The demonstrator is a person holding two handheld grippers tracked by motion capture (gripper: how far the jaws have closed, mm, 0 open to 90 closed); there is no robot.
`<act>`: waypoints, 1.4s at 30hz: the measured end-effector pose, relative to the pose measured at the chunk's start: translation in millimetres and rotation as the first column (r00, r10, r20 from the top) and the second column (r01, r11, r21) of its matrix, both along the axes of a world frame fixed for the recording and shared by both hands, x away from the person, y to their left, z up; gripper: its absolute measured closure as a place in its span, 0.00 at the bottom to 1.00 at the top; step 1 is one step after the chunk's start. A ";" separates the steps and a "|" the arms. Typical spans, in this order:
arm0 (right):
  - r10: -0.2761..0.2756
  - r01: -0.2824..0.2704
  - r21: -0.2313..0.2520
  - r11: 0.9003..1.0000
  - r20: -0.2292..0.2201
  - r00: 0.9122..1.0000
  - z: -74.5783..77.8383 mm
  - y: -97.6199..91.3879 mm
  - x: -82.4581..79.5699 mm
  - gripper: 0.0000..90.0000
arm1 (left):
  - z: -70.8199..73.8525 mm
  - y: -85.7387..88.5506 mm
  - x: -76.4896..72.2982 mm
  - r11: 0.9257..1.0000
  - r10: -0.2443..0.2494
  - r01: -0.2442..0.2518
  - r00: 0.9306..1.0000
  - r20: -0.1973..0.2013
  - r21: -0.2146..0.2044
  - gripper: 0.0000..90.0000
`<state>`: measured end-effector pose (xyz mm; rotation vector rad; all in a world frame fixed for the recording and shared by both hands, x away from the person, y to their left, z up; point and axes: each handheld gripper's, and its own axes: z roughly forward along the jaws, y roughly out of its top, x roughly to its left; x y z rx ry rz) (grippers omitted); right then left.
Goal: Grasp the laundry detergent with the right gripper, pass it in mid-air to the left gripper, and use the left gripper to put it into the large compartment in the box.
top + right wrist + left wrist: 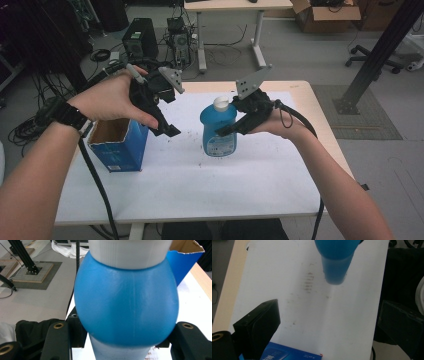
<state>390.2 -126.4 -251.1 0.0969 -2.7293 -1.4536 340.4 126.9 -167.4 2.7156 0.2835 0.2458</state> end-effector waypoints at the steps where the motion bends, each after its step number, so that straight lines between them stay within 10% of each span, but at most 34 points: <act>1: 0.003 -0.003 -0.002 1.000 0.001 1.000 1.2 2.4 -0.5 0.47 | 1.9 -1.1 0.0 1.000 0.001 -0.001 1.000 -0.001 -0.002 0.05; 42: 0.054 -0.054 -0.007 0.999 0.012 0.998 6.7 35.8 -8.4 0.47 | -0.5 -51.2 6.7 0.999 -0.042 0.042 0.999 0.005 -0.019 0.07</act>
